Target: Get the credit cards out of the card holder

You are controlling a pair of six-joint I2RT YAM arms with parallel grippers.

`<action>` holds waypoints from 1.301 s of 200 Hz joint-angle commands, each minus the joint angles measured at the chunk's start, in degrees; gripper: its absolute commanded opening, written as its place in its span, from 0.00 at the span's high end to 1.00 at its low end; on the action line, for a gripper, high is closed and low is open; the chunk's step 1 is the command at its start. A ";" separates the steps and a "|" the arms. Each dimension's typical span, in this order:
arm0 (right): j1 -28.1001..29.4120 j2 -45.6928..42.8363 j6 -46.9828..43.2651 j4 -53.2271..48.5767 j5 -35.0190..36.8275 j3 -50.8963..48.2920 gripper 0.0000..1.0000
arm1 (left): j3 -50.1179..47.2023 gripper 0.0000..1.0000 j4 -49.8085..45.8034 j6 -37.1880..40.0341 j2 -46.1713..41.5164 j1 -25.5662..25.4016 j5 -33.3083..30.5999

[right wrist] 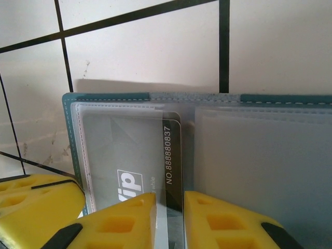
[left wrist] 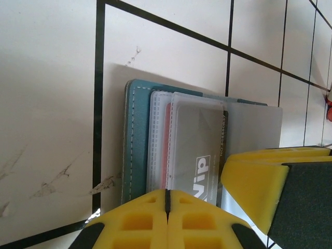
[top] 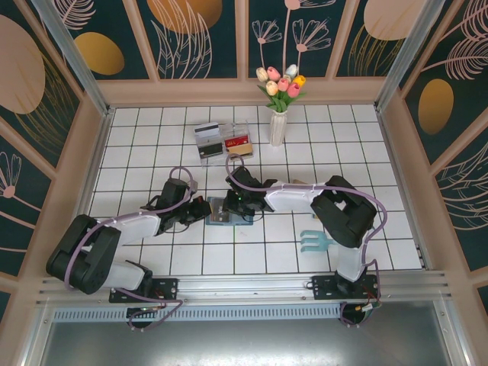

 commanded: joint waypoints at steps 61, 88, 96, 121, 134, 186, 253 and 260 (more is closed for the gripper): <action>-0.41 1.44 -1.55 -1.22 -0.85 1.16 0.78 | 0.74 1.00 2.35 -0.54 -2.72 -0.65 0.60; -0.37 1.13 -1.54 -1.00 -0.85 1.16 0.78 | 1.09 1.00 2.27 -0.17 -1.43 -0.77 0.74; -0.41 1.00 -1.56 -0.89 -0.85 1.07 0.78 | 1.09 1.00 2.41 -0.23 -0.61 -0.81 1.00; -0.41 0.43 -1.70 -0.18 -1.28 0.72 0.78 | 1.25 1.00 2.91 -0.04 1.54 -1.09 1.84; -0.42 0.02 -1.93 0.18 -1.63 0.55 0.78 | 1.52 1.00 2.72 0.28 2.44 -1.18 1.71; -0.92 0.08 -1.86 -2.68 -0.06 0.64 0.79 | 0.23 1.00 0.06 1.00 3.51 -1.36 -4.01; -1.27 1.20 -3.02 -1.28 -2.52 0.21 0.80 | -1.29 1.00 0.77 0.49 4.01 -1.43 -3.65; -1.31 1.29 -3.04 -1.34 -2.52 0.31 0.80 | -1.29 1.00 0.75 0.52 3.98 -1.43 -3.66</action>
